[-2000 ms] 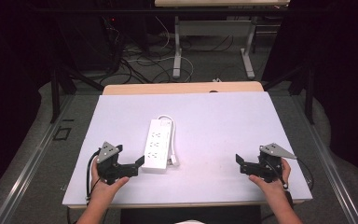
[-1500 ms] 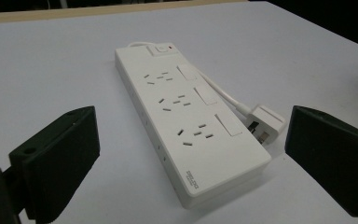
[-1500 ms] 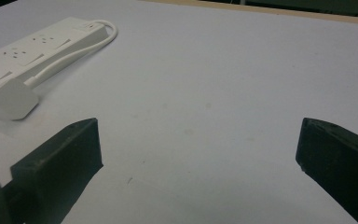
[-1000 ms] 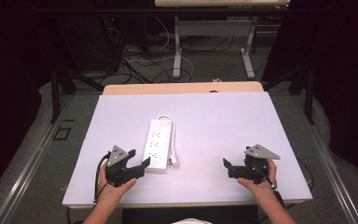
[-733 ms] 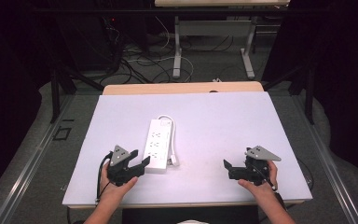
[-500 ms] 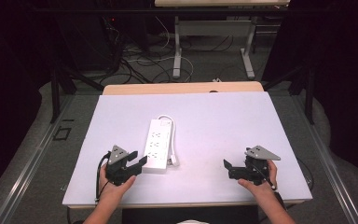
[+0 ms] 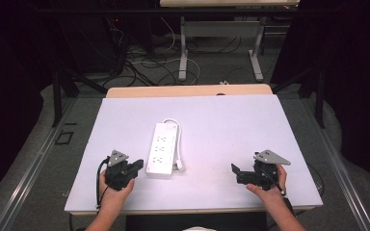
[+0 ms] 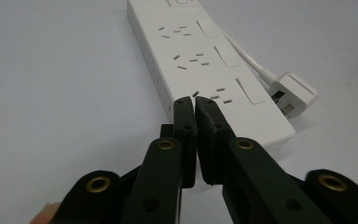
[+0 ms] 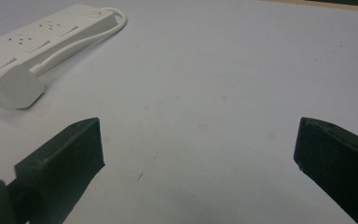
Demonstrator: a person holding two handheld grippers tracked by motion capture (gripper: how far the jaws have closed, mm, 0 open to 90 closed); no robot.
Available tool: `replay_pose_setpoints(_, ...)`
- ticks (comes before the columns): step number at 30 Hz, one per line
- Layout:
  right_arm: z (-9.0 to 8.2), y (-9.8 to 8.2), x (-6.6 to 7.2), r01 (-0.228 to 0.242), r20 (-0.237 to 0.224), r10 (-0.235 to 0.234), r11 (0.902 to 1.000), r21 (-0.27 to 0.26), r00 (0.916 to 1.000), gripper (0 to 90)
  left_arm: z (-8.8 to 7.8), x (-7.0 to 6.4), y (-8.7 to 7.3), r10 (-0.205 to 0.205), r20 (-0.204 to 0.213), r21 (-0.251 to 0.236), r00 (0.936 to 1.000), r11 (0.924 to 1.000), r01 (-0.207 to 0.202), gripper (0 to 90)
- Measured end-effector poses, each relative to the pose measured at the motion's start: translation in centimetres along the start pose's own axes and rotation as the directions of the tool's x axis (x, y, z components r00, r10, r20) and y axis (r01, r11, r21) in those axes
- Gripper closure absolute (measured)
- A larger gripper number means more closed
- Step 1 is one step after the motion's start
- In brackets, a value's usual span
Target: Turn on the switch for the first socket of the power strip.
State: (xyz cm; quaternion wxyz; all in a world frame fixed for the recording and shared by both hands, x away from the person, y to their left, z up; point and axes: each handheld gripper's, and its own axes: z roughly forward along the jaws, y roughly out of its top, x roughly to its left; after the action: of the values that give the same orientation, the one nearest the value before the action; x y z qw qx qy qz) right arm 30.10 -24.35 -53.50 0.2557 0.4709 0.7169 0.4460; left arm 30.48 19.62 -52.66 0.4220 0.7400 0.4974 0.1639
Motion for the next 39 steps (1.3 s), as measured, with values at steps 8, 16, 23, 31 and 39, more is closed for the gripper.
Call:
replay_pose_setpoints(8, 0.2, -0.1, 0.0, -0.007, 0.001, 0.007, 0.9999, 0.008, 1.0, 0.9, -0.1, 0.0, 0.3, -0.031, -0.007, 0.033, 0.9995, 0.999, 0.032, 90.0)
replay_pose_setpoints(16, 0.1, -0.1, 0.1, 0.002, -0.006, -0.002, 1.0, 0.004, 1.0, 1.1, 0.2, 0.0, 0.6, -0.06, -0.01, 0.045, 0.9982, 0.9972, 0.06, 90.0)
replay_pose_setpoints(23, 0.3, -0.2, 0.1, 0.009, -0.002, -0.009, 0.9999, 0.006, 1.0, 1.4, 0.3, -0.3, 1.1, -0.06, 0.012, 0.074, 0.9981, 0.9955, 0.059, 90.0)
replay_pose_setpoints(31, 0.4, -0.2, 0.0, 0.006, 0.009, -0.006, 1.0, 0.007, 0.9999, 2.1, 0.4, -0.6, 1.9, -0.037, 0.031, 0.116, 0.9989, 0.9927, 0.033, 90.0)
replay_pose_setpoints(39, 0.4, -0.3, 0.0, 0.004, 0.01, -0.004, 1.0, 0.009, 0.9999, 2.5, 0.5, -0.6, 3.2, -0.044, 0.06, 0.166, 0.9972, 0.9855, 0.033, 90.0)
